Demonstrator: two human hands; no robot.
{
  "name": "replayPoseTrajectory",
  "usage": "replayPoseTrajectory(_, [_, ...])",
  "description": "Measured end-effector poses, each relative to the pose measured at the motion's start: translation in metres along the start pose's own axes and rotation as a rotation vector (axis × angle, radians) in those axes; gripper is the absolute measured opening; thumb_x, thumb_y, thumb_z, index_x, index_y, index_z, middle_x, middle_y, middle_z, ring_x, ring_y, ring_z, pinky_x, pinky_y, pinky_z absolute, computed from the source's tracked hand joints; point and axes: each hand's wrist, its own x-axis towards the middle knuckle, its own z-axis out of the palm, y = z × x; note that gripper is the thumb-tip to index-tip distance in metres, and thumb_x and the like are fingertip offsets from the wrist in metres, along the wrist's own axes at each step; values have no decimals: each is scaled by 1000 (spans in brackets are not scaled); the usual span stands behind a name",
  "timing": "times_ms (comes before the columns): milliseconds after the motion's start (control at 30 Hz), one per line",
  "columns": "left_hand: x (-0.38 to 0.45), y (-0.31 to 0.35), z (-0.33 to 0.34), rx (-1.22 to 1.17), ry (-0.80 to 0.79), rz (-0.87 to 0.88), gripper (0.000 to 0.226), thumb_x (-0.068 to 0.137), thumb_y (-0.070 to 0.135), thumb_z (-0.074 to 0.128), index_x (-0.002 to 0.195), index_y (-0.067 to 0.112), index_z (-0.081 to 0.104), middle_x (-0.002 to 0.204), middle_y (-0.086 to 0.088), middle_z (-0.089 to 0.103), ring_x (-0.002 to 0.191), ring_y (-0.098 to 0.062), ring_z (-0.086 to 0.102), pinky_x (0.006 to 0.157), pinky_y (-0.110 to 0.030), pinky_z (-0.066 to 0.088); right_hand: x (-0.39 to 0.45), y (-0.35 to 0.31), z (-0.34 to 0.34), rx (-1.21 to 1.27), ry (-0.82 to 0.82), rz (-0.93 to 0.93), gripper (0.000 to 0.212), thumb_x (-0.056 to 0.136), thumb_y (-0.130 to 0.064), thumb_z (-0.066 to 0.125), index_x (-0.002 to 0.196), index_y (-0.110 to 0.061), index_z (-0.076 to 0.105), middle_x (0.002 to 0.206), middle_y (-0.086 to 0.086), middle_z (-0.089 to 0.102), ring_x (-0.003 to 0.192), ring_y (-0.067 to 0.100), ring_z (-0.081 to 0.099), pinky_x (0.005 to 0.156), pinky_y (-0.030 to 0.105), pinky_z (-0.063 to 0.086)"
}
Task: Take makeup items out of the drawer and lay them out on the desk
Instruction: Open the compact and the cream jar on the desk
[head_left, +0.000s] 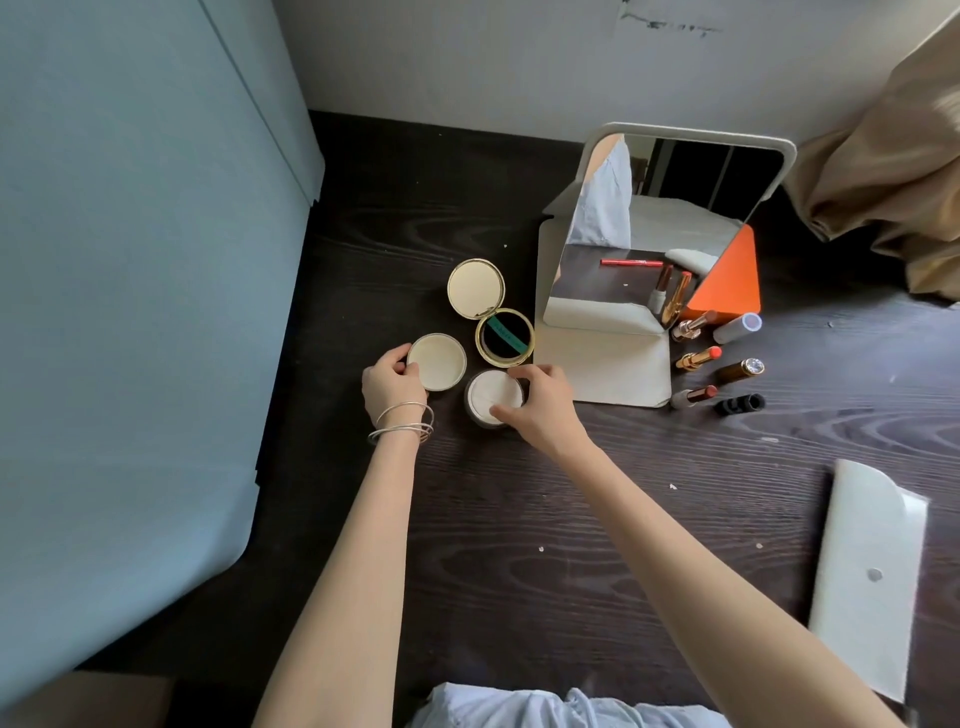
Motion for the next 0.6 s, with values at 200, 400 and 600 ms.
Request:
replayPoseTrajectory(200, [0,-3,0,-15,-17,7,36,89,6,58,123,18,61,122,-9,59,107,-24,59,85,-46,55,-4,-3,1,26,10,-11,56,82,-21,70,133,-11,49,133,12,41,124,27,42,107,34,36])
replayPoseTrajectory(400, [0,-3,1,-31,-16,8,37,90,5,56,124,18,61,122,-10,58,107,-25,59,86,-46,55,-10,-7,5,25,-9,-6,61,83,-20,68,138,-9,44,136,11,42,126,27,41,106,34,36])
replayPoseTrajectory(600, [0,-2,1,-43,-1,8,37,89,4,56,124,19,61,123,-10,56,107,-25,59,85,-46,56,-13,-10,9,36,-34,-5,63,85,-19,67,140,-8,40,139,9,39,130,25,38,107,33,35])
